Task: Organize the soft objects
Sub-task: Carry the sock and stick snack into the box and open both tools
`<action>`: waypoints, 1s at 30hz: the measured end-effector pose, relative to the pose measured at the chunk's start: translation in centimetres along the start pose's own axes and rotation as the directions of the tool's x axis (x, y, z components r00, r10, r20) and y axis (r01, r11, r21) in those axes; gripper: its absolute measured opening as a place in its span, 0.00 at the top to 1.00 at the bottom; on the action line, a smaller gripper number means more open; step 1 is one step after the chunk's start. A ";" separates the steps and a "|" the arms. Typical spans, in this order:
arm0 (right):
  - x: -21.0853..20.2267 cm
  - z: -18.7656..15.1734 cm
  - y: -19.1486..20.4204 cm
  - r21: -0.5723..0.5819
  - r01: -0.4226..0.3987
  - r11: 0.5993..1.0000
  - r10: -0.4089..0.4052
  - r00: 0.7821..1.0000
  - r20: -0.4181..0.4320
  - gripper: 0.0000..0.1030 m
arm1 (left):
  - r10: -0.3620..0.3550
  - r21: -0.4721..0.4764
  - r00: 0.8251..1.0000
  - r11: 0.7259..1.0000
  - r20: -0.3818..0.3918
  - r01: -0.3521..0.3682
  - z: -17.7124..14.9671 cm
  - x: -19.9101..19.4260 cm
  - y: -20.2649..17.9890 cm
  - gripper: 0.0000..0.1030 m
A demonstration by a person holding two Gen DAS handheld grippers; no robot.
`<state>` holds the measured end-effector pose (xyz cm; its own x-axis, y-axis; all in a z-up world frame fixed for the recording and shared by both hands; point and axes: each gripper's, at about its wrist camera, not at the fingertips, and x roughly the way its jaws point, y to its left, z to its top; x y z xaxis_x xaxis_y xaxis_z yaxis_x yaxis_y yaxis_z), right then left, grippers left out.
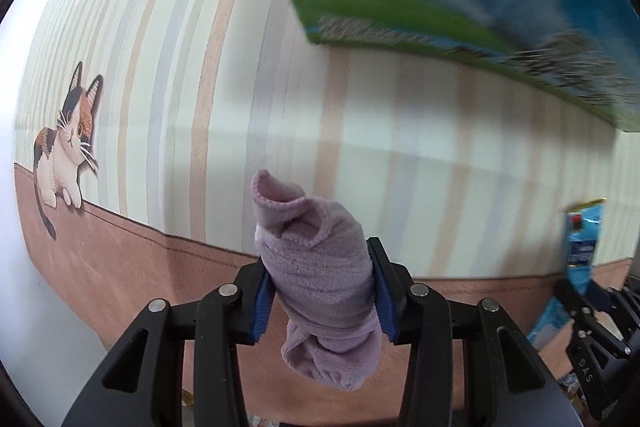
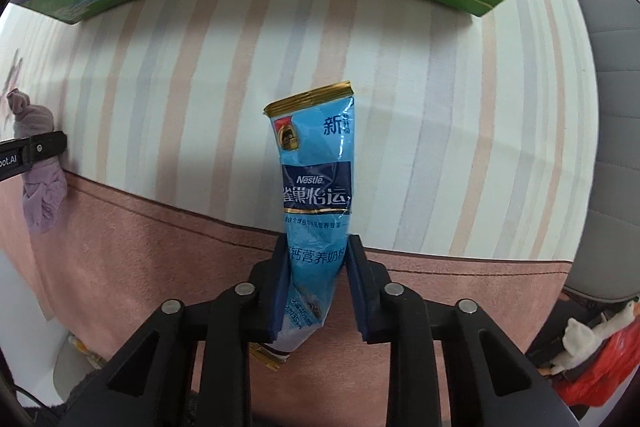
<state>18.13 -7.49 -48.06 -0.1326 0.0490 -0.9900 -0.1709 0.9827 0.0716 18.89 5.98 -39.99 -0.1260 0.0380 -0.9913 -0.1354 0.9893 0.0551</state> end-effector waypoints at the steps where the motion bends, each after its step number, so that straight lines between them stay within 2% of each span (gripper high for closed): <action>1: -0.6 -0.2 0.1 0.006 -0.037 0.999 0.037 0.999 0.003 0.74 | -0.024 0.006 1.000 1.000 0.012 0.024 -0.3 -1.1 -0.3 0.62; 4: -4.0 -0.8 0.3 0.000 -0.114 0.993 0.114 0.993 0.040 0.74 | -0.111 0.043 0.991 0.993 0.069 0.108 -1.3 -6.0 -1.4 0.62; 7: -9.0 -1.0 0.1 -0.024 -0.180 0.983 0.182 0.979 0.096 0.74 | -0.168 0.092 0.976 0.983 0.139 0.156 -1.5 -11.1 -2.7 0.62; 9: -13.1 -0.6 -0.2 -0.057 -0.190 0.980 0.197 0.970 0.145 0.74 | -0.200 0.135 0.964 0.975 0.176 0.177 -0.9 -14.5 -3.8 0.62; 13: -20.9 1.7 -1.5 -0.129 -0.124 0.984 0.153 0.957 0.246 0.74 | -0.244 0.197 0.944 0.960 0.223 0.201 2.3 -19.7 -5.5 0.62; 15: -23.2 3.3 -2.1 -0.158 -0.077 0.984 0.118 0.954 0.275 0.74 | -0.221 0.225 0.942 0.960 0.254 0.165 4.4 -21.5 -6.3 0.62; 17: -24.9 5.9 -2.9 -0.180 0.028 0.983 0.029 0.952 0.304 0.74 | -0.187 0.240 0.942 0.963 0.280 0.120 6.6 -22.3 -6.8 0.62; 20: -25.1 10.2 -4.4 -0.182 0.087 0.979 -0.032 0.957 0.287 0.74 | -0.118 0.232 0.952 0.971 0.283 0.052 10.7 -21.6 -7.2 0.62; 24: -22.3 14.8 -5.5 -0.163 0.167 0.972 -0.126 0.964 0.235 0.74 | -0.043 0.187 0.981 0.982 0.187 0.007 15.7 -16.8 -6.7 0.62; 26: -20.1 16.9 -5.9 -0.143 0.160 0.977 -0.132 0.974 0.186 0.74 | -0.023 0.170 0.989 0.985 0.143 -0.001 17.2 -14.4 -6.2 0.62; 30: -16.1 19.7 -6.2 -0.139 0.195 0.971 -0.175 0.974 0.141 0.74 | 0.014 0.149 0.997 0.988 0.071 -0.024 19.2 -10.3 -5.8 0.62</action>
<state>40.52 -10.82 -34.99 0.0382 -0.0992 -0.9943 -0.3276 0.9388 -0.1062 39.88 2.59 -32.40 -0.0580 0.0613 -0.9964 0.0160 0.9980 0.0605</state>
